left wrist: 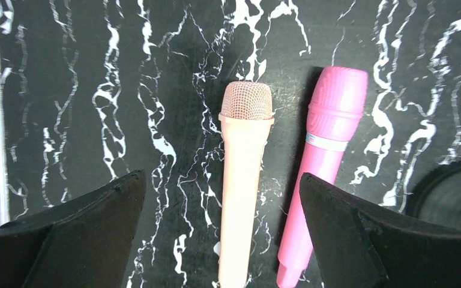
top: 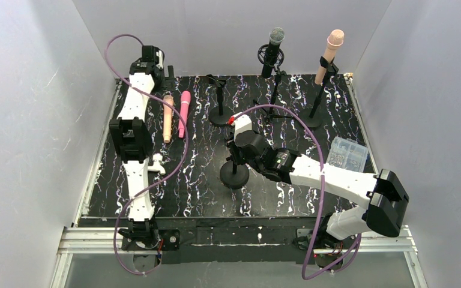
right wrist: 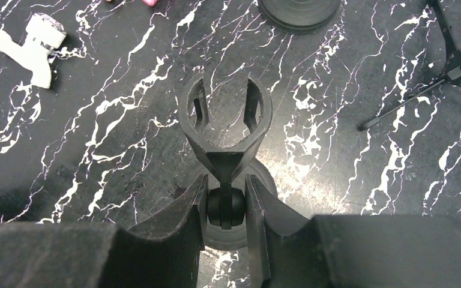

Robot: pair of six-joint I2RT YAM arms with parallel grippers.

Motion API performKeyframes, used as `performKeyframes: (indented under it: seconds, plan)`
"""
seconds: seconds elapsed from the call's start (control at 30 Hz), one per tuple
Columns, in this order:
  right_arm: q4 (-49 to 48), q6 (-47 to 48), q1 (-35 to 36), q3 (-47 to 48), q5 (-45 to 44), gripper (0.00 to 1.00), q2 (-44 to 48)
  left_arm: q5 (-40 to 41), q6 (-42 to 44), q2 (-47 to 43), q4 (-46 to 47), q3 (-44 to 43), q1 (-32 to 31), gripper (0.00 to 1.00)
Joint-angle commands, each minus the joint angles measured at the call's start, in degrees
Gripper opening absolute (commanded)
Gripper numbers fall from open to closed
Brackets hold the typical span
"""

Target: Remove the microphone from the stand

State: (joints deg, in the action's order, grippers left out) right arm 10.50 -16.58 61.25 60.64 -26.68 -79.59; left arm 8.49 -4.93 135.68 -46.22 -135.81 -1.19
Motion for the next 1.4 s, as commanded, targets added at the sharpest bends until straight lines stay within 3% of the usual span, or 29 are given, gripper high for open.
performKeyframes:
  seconds: [0.0, 0.4, 0.7, 1.0, 1.2, 1.37]
  plan:
    - [7.4, 1.1, 0.3, -2.6, -3.6, 0.01, -1.5, 1.4, -1.0, -9.8, 0.8, 1.0, 0.2, 0.99]
    - [-6.0, 6.2, -0.3, -1.3, -11.3, 0.01, -5.7, -7.7, -8.8, -36.0, 9.6, 27.8, -3.5, 0.99]
    - [-16.4, 10.0, -3.0, 2.3, -11.0, 0.01, -11.8, -14.6, -14.0, -54.6, 13.4, 47.6, -9.1, 0.99]
    - [-19.9, 10.9, -4.3, 7.0, -10.4, 0.01, -16.1, -18.8, -19.5, -69.6, 15.8, 67.4, -12.6, 0.99]
    - [-19.6, 9.8, -4.3, 7.2, -10.9, 0.01, -15.1, -20.4, -27.6, -72.7, 24.2, 80.4, -20.5, 0.99]
    - [-16.5, 6.3, -4.3, 4.2, -10.3, 0.01, -11.4, -14.4, -31.2, -68.5, 34.2, 86.5, -31.8, 0.99]
